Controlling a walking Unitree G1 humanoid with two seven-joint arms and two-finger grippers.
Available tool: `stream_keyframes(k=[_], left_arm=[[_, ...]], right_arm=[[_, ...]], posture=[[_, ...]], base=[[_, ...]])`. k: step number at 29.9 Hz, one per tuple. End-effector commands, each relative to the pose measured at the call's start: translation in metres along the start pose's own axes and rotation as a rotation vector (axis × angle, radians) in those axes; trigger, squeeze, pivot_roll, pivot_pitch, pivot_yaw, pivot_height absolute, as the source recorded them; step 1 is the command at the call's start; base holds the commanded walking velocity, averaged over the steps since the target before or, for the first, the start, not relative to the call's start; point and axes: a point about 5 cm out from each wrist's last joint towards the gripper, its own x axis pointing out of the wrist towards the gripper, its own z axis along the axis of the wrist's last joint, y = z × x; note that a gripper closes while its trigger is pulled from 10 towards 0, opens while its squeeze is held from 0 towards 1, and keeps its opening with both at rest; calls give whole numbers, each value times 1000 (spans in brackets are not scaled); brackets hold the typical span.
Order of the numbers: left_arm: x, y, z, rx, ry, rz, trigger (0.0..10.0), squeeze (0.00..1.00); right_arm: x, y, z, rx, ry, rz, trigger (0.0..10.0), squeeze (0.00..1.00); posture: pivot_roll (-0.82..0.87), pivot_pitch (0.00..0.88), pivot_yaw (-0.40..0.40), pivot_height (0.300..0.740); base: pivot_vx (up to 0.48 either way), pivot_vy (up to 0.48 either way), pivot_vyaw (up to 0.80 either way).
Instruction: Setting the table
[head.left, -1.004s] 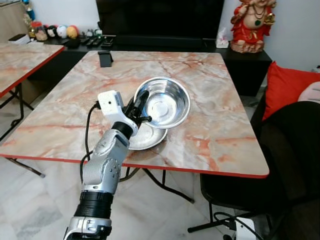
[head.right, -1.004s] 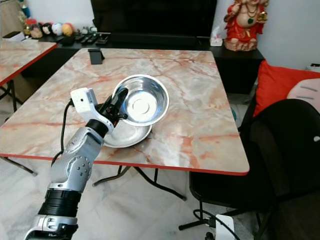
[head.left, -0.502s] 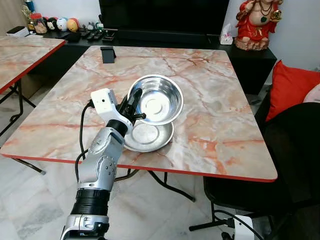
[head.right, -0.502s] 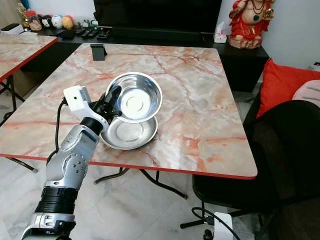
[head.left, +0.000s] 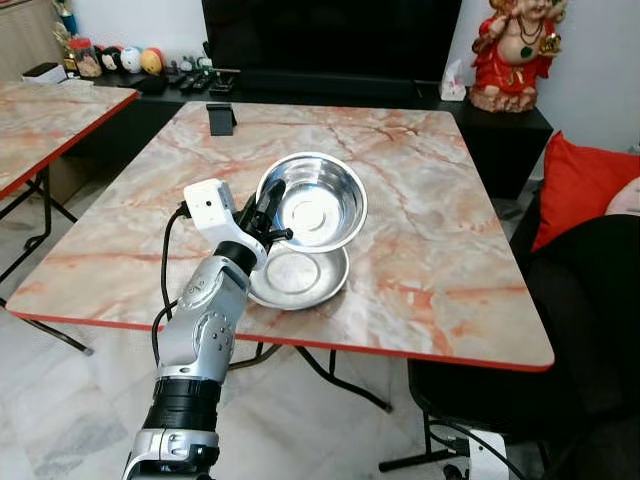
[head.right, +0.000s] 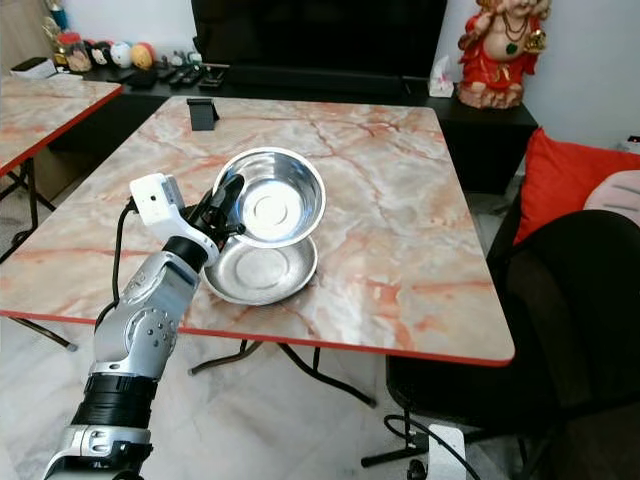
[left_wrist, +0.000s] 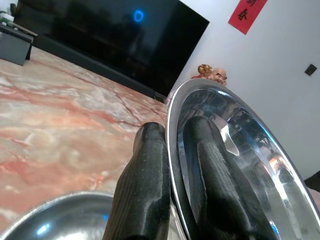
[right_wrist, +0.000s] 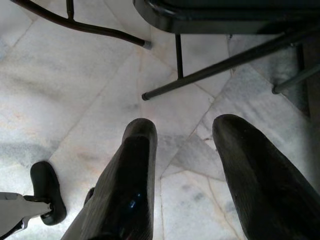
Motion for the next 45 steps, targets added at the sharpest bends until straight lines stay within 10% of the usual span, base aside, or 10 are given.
stream_keyframes(k=[1, 18, 37, 45], left_arm=[[4, -4, 6, 10, -13, -17, 10000, 0], [-1, -10, 0, -18, 62, -101, 10000, 0], [-25, 45, 7, -16, 268, 29, 10000, 0], [-33, 42, -10, 23, 420, -1, 10000, 0]], right_arm=[[0, 1, 2, 0, -8, 3, 10000, 0], [0, 2, 0, 4, -6, 3, 10000, 0], [0, 0, 2, -10, 0, 13, 10000, 0], [0, 1, 1, -20, 6, 22, 10000, 0]], posture=[[47, 0, -35, 711], [44, 0, -30, 711], [61, 0, -42, 711], [58, 0, -41, 711]], base=[[330, 0, 0], [155, 0, 0], [0, 0, 0], [0, 0, 0]])
